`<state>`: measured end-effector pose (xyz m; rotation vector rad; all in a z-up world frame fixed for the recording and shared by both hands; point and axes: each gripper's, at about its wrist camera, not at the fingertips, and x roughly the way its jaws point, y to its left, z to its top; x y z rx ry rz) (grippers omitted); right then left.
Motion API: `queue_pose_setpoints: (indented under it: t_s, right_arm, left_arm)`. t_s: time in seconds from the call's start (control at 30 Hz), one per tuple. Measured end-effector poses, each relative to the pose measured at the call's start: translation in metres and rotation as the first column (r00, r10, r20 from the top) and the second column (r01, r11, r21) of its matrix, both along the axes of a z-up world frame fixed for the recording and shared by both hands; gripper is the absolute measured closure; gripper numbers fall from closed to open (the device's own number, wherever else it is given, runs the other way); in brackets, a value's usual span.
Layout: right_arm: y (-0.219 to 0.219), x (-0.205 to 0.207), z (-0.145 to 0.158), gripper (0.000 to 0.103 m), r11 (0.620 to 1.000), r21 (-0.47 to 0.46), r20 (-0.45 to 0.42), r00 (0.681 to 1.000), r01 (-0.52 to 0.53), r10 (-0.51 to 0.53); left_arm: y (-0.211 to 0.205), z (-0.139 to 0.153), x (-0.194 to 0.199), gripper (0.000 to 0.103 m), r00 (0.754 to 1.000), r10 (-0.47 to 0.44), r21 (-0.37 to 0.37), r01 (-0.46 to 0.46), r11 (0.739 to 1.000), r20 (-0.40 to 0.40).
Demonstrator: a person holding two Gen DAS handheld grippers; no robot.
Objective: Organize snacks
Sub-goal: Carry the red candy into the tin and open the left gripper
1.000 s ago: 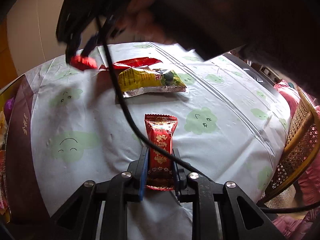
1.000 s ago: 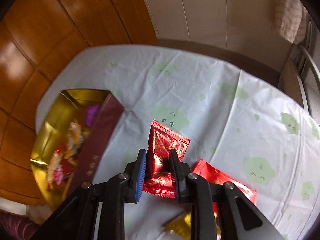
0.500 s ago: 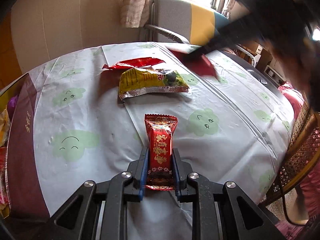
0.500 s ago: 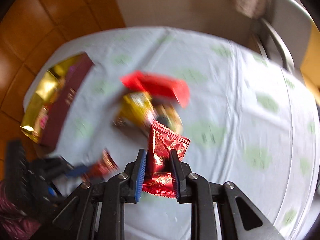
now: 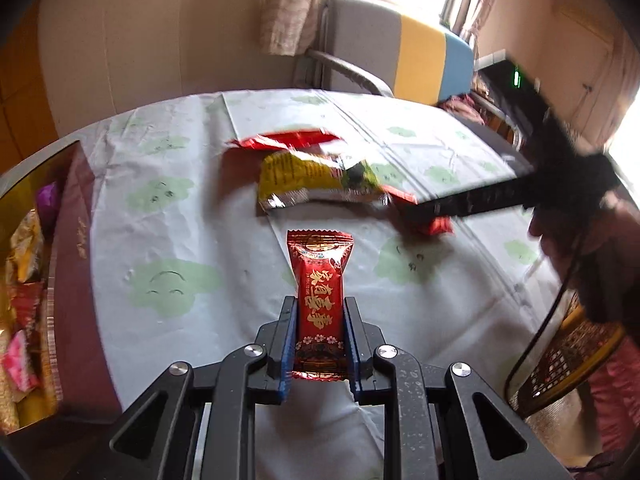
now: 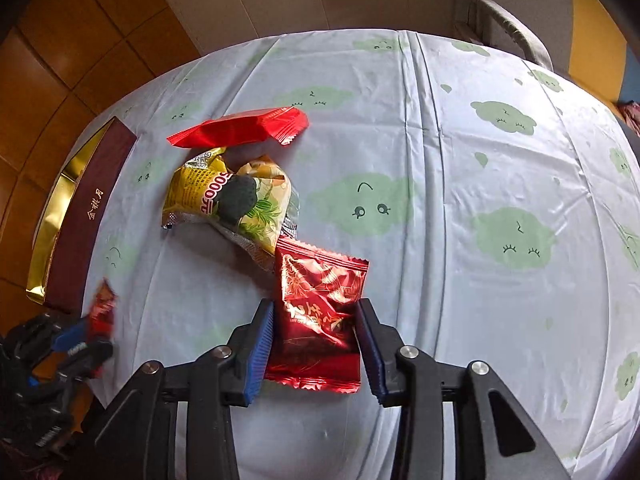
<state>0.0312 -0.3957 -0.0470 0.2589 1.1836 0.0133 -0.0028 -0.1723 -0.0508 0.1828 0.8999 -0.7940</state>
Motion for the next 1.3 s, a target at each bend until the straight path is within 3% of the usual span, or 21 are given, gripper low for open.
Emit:
queue_pose_setpoints:
  t_s: [0.17,0.3,0.4,0.53,0.73,0.83,0.93,1.0,1.1,1.2,1.3]
  right_arm:
    - [0.005,-0.003,0.001,0.064,0.997,-0.072,0.006,0.999,-0.040,0.040]
    - [0.002,-0.003,0.002,0.064,0.996,-0.080,0.008,0.999,-0.047,0.048]
    - [0.006,0.000,-0.001,0.064,0.996,-0.076,0.007,0.999,-0.049,0.049]
    - [0.007,0.002,-0.002,0.064,0.996,-0.078,0.005,0.999,-0.052,0.052]
    - [0.007,0.001,-0.002,0.064,0.995,-0.082,0.005,0.999,-0.053,0.054]
    - [0.007,0.001,-0.002,0.064,0.995,-0.081,0.004,0.999,-0.054,0.054]
    - [0.007,0.001,-0.003,0.064,0.995,-0.078,0.005,0.999,-0.053,0.054]
    - [0.006,0.001,-0.003,0.064,0.996,-0.074,0.006,0.999,-0.052,0.052]
    - [0.006,0.001,-0.003,0.064,0.996,-0.074,0.009,0.999,-0.047,0.047]
    - [0.007,0.000,-0.002,0.064,0.996,-0.082,0.017,0.999,-0.035,0.037]
    - [0.008,-0.002,-0.001,0.064,0.996,-0.089,0.029,0.999,-0.018,0.020]
  left_arm:
    - [0.033,0.034,0.007,0.082,0.997,0.070,-0.082,-0.068,0.994,0.017]
    - [0.078,0.054,0.034,0.082,0.981,0.192,-0.138,-0.193,0.971,-0.023]
    - [0.119,0.061,0.063,0.081,0.949,0.307,-0.155,-0.314,0.937,-0.071]
    - [0.170,0.062,0.110,0.081,0.880,0.466,-0.097,-0.473,0.875,-0.093]
    - [0.214,0.046,0.184,0.081,0.807,0.578,-0.010,-0.583,0.812,-0.121]
    - [0.223,0.030,0.217,0.080,0.782,0.605,0.029,-0.608,0.794,-0.151]
    - [0.231,0.020,0.236,0.074,0.753,0.639,0.059,-0.639,0.767,-0.157]
    - [0.235,0.019,0.238,0.069,0.733,0.661,0.070,-0.660,0.748,-0.163]
    - [0.239,0.024,0.225,0.069,0.727,0.677,0.061,-0.675,0.735,-0.112]
    - [0.241,0.028,0.200,0.069,0.699,0.710,0.066,-0.707,0.704,-0.078]
    - [0.232,0.034,0.172,0.068,0.688,0.725,0.065,-0.722,0.689,-0.032]
